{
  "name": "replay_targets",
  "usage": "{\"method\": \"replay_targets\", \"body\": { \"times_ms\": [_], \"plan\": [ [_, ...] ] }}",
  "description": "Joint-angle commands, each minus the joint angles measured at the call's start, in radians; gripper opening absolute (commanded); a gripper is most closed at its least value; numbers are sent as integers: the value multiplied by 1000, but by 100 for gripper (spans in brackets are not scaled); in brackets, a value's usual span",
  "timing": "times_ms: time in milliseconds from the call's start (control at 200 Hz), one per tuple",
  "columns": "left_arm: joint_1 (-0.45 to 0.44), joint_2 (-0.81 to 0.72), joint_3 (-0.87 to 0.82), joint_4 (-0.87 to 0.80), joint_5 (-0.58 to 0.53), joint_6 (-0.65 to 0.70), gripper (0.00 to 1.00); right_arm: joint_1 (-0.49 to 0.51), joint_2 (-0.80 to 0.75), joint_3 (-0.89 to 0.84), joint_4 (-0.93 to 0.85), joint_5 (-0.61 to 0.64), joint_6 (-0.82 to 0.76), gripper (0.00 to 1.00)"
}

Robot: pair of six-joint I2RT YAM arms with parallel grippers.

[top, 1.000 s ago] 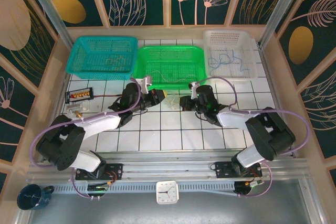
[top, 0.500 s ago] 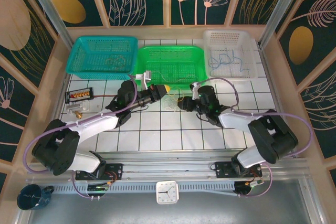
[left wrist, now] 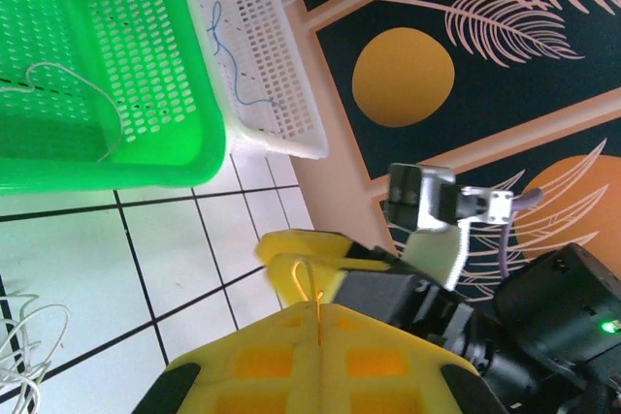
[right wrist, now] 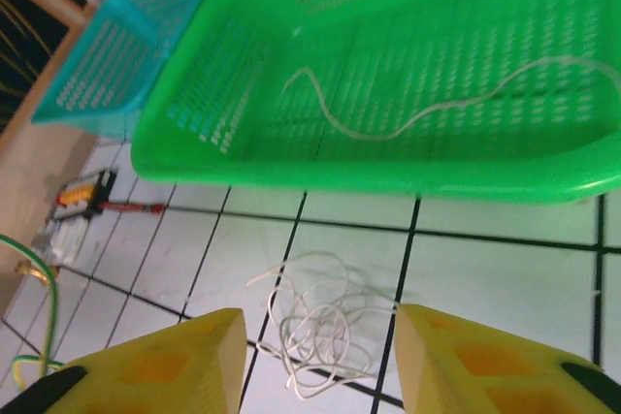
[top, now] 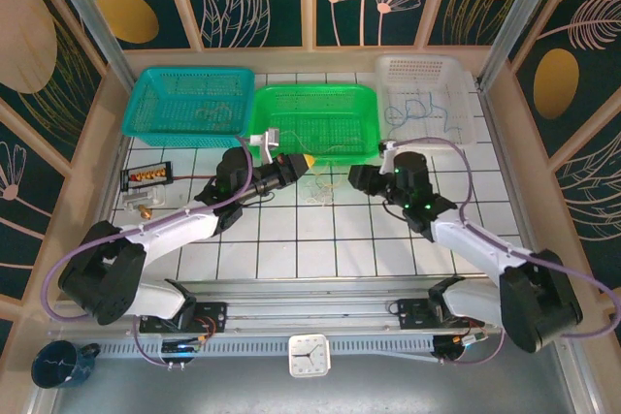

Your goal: Untangle the cables

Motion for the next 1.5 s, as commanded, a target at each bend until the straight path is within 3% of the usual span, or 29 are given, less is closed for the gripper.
{"method": "replay_targets", "body": {
  "times_ms": [0,230,555,636,771,851,1236,1491],
  "plan": [
    [0,-22,25,9,-13,15,0,-10,-76,-4,-34,-33,-17,51],
    [0,-17,31,11,-15,16,0,33,-84,46,19,-127,-17,59],
    [-1,-22,39,22,-14,4,0,107,108,67,159,-124,8,58],
    [0,-27,43,26,-11,-4,0,117,158,67,225,-121,28,47],
    [-1,-37,40,52,-6,-31,0,121,240,69,312,-111,52,13],
    [-1,-47,38,76,-8,-53,0,121,280,65,344,-102,60,6],
    [0,-99,75,155,-29,-134,0,121,337,7,437,-61,109,6],
    [-1,-115,90,186,-25,-168,0,120,347,10,433,-52,112,14]
  ]
}}
